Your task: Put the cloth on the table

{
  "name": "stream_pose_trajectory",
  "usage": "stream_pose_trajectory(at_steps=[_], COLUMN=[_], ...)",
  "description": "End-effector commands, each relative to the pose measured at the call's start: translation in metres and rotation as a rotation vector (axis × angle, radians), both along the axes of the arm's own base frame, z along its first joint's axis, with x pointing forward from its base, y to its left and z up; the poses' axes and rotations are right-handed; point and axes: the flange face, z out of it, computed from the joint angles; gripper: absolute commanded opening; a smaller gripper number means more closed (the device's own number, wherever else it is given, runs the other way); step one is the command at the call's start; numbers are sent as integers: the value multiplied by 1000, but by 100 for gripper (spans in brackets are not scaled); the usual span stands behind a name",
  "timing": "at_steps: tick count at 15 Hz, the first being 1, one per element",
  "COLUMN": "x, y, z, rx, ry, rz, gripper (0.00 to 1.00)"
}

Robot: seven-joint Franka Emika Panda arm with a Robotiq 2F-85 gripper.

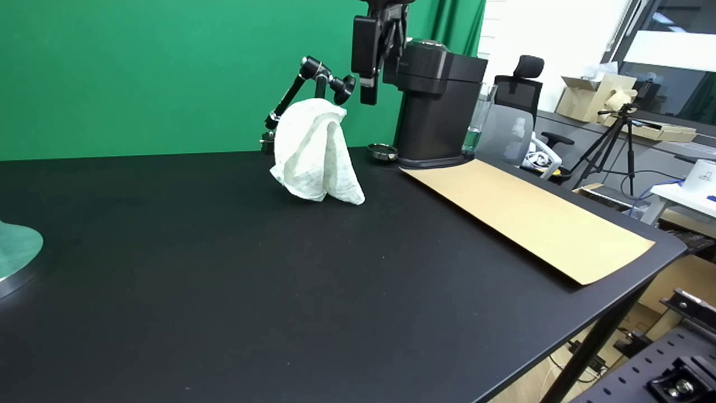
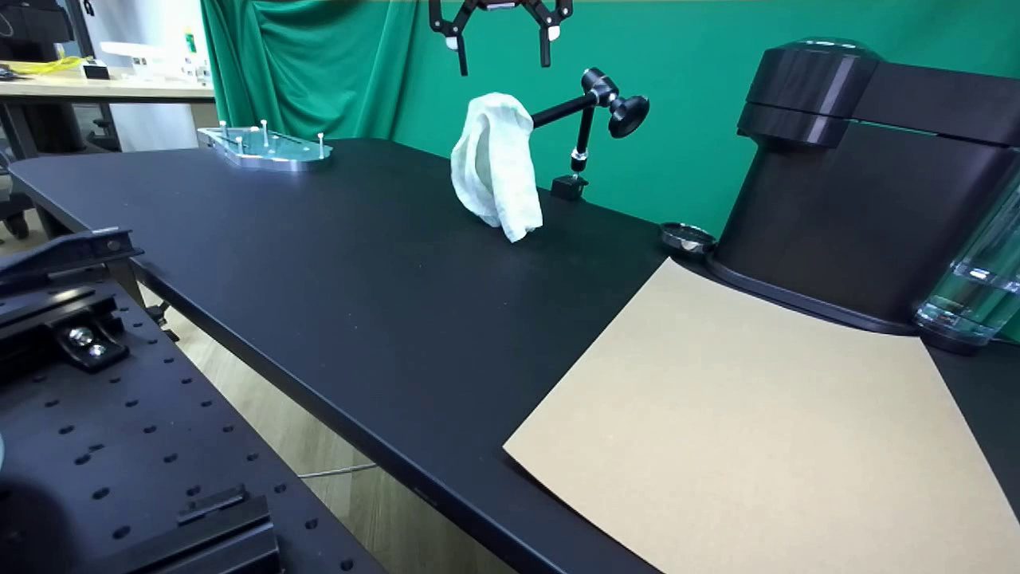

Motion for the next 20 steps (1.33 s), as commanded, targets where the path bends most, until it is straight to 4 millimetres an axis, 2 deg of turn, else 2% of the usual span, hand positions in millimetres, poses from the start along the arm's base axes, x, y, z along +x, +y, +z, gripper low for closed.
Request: stream_pose_trajectory(at_steps=[1,6,7,8,11,13,18,20], x=[18,35,37,40,47,50,53,53], y=[11,17,18,19,21,22,21,21], z=[-12,-36,-39,-42,-49,-51,-48,-46], rx=[23,53,58,62,75,82,84,86], ry=[-40,-62,-63,-65,-72,-75,-87,-92], rz=[28,38,40,41,37,36,35,34], gripper=[100,100,75,75,51,38,4,0])
